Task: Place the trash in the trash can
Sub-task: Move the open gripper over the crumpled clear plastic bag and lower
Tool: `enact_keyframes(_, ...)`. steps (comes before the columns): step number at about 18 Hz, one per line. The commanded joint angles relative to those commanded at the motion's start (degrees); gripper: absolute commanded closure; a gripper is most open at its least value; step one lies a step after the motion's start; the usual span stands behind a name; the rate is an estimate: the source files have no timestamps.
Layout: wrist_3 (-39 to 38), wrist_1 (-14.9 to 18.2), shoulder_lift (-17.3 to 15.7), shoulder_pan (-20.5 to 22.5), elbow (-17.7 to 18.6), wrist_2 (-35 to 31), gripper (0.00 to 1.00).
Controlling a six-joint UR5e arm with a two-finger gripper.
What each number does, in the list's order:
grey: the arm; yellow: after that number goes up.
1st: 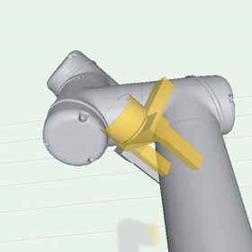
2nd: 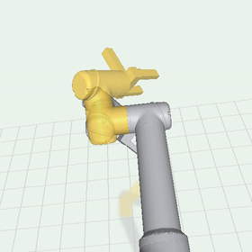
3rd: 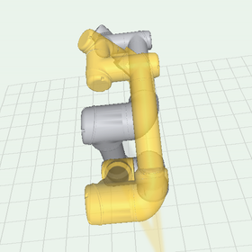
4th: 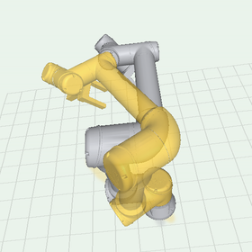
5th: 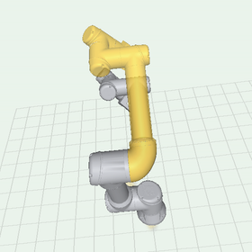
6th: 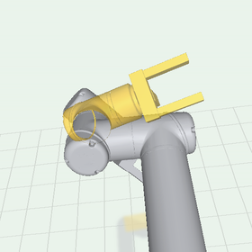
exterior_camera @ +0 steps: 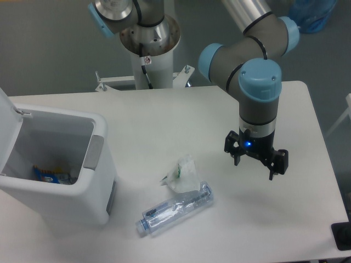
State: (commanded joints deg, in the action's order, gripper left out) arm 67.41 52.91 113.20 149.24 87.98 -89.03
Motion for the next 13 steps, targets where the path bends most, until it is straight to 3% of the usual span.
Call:
enact_keyframes(7, -2.7, -0.3, -0.1, -1.0, 1.1, 0.7, 0.00)
enact_keyframes(9, -2.9, -3.4, -0.6, -1.8, 4.5, 0.7, 0.00)
enact_keyframes(11, -8.7, -7.2, -1.8, -2.7, 8.2, 0.8, 0.00)
enact_keyframes(13, -16.3, -7.5, -1.9, -3.6, 8.8, 0.8, 0.00)
